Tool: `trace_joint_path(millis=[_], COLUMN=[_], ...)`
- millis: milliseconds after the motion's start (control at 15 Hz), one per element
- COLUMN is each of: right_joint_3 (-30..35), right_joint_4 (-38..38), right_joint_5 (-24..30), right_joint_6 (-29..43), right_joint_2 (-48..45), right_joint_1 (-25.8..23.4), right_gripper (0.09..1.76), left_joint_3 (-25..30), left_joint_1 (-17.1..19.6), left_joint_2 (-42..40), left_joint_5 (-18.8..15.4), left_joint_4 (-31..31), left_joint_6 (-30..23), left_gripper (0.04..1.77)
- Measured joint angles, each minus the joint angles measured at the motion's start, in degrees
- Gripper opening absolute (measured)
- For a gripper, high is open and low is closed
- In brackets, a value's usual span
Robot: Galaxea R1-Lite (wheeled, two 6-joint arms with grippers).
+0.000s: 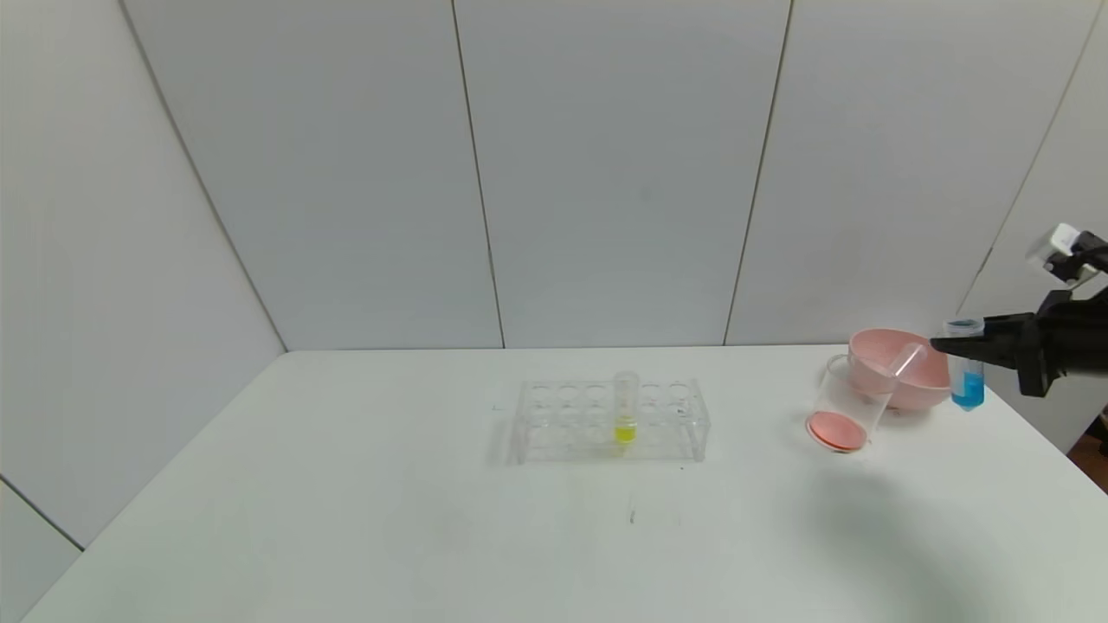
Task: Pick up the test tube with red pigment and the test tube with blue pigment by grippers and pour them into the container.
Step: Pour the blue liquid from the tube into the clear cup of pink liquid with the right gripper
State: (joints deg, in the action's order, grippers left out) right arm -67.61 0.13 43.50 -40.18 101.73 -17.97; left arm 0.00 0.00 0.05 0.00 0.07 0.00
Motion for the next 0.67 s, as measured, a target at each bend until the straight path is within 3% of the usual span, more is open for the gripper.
trace_joint_path(millis=[667], right_joint_3=[-32.63], right_joint_4=[37.22], right_joint_5=[-15.84], right_joint_6=[-14.77], right_joint_2=[11.45], right_joint_1=[5.96], right_gripper=[0.50], left_joint_3=[0.00], left_joint_1=[0.00], left_joint_2=[0.00], left_joint_5=[0.00], left_joint_4=[0.02], left_joint_6=[0.00], left_gripper=[1.76])
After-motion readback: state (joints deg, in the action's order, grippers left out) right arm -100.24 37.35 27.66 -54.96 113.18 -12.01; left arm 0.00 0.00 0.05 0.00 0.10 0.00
